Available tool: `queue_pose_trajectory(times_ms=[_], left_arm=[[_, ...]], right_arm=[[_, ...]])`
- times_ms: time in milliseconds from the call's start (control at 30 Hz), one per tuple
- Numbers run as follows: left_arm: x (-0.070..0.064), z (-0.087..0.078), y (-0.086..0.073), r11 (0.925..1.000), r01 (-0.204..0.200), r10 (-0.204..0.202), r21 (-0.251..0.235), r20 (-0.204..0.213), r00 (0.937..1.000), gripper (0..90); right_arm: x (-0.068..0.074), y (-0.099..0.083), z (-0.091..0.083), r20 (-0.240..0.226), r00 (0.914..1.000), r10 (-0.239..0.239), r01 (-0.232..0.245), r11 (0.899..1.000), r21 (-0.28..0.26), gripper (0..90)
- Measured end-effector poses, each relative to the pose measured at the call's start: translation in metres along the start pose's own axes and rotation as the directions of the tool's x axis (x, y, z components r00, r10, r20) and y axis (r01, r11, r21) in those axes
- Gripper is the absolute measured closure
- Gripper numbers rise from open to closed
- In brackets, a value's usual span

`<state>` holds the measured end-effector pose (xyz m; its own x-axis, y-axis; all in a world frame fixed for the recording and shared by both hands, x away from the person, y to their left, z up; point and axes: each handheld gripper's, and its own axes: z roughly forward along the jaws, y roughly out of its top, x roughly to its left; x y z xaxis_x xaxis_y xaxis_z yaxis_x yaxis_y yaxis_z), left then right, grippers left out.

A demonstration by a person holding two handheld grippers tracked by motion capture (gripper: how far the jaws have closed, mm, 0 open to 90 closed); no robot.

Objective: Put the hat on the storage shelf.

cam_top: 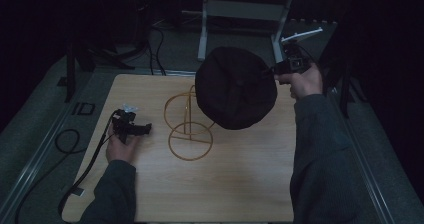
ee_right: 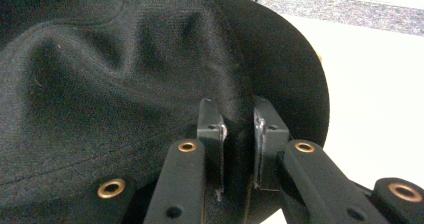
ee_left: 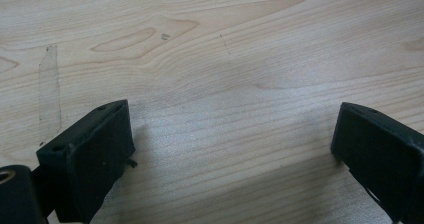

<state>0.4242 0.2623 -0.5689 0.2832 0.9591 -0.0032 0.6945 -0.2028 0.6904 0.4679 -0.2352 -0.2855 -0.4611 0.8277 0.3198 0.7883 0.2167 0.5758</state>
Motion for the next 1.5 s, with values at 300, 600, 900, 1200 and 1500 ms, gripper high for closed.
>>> queue_pose_trajectory(times_ms=[300,600,900,1200,1500], left_arm=[[0.000,0.000,0.000,1.0000,0.000,0.000,0.001,0.000,1.0000,2.9],[0.000,0.000,0.000,1.0000,0.000,0.000,0.000,0.000,1.0000,2.9],[0.000,0.000,0.000,1.0000,0.000,0.000,-0.001,0.000,1.0000,2.9],[0.000,0.000,0.000,1.0000,-0.001,0.001,0.001,0.000,1.0000,2.9],[0.000,0.000,0.000,1.0000,-0.001,0.001,0.001,0.000,1.0000,3.0]], right_arm=[[0.008,0.003,0.003,-0.017,0.9998,-0.014,0.014,1.000,0.006,78.3],[0.013,0.004,0.004,-0.027,0.9994,-0.021,0.021,1.000,0.002,78.2],[0.018,0.005,0.008,-0.033,0.9991,-0.026,0.026,1.000,0.005,77.8],[0.030,0.011,0.006,-0.047,0.9979,-0.046,0.046,0.999,-0.002,77.7],[0.041,0.015,0.013,-0.057,0.9963,-0.065,0.065,0.998,0.007,77.6]])
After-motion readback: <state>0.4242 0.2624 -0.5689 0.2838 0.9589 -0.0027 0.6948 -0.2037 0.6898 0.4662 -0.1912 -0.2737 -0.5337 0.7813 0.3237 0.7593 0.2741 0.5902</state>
